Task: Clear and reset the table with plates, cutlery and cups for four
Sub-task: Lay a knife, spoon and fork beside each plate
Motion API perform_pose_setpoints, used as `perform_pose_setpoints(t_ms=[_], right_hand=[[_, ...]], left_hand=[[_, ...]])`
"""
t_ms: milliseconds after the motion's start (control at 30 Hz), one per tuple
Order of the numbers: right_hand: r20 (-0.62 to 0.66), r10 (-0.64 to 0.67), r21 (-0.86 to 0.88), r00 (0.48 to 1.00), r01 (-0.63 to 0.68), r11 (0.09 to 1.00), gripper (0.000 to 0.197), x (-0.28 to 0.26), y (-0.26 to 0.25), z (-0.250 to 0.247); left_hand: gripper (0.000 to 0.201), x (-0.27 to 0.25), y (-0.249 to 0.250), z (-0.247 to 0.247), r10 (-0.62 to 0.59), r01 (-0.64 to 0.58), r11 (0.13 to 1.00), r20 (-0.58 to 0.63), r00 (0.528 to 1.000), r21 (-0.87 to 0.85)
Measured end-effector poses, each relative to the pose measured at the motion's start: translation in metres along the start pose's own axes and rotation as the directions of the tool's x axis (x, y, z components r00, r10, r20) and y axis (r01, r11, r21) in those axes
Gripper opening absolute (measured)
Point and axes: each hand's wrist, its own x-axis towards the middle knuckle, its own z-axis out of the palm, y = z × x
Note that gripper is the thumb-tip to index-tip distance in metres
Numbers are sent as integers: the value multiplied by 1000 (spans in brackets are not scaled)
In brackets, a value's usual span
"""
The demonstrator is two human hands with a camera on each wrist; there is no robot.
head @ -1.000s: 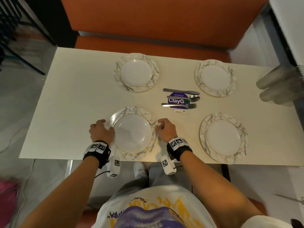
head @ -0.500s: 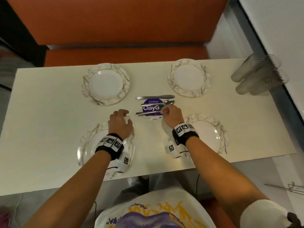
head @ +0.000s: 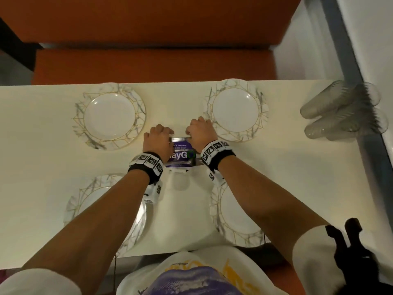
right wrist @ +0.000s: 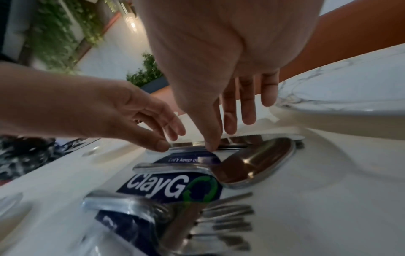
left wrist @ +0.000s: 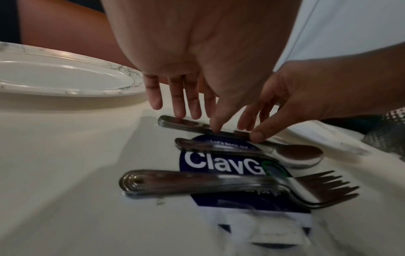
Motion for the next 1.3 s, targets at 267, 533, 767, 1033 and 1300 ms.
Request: perform_pose_setpoints(t_ms=[267,533,767,1033,1300], right_hand=[[38,-167,-143,985,171,975,13,2,0,3],[125,-181,-100,976,194,976,10,10,1,2],[99,-162,-52,982,168,984,9,10,-1,-11],[59,-179,98,982,173,980,13,16,-5,-46],[-124,-251,7,960,254,967,17,15,-16,-86]], left_hand=[[13,11,-6,2,106,-105,994,-14,994,37],[16,15,-16,6,257,-258,966,31,966,24],[19,11,-23,7,294,-294,956,16,956,-10],[14,3,-20,-14,203,-198,967,17,979,-163],[15,-27,-14,-37,-50,23,796,-28,998,-605]])
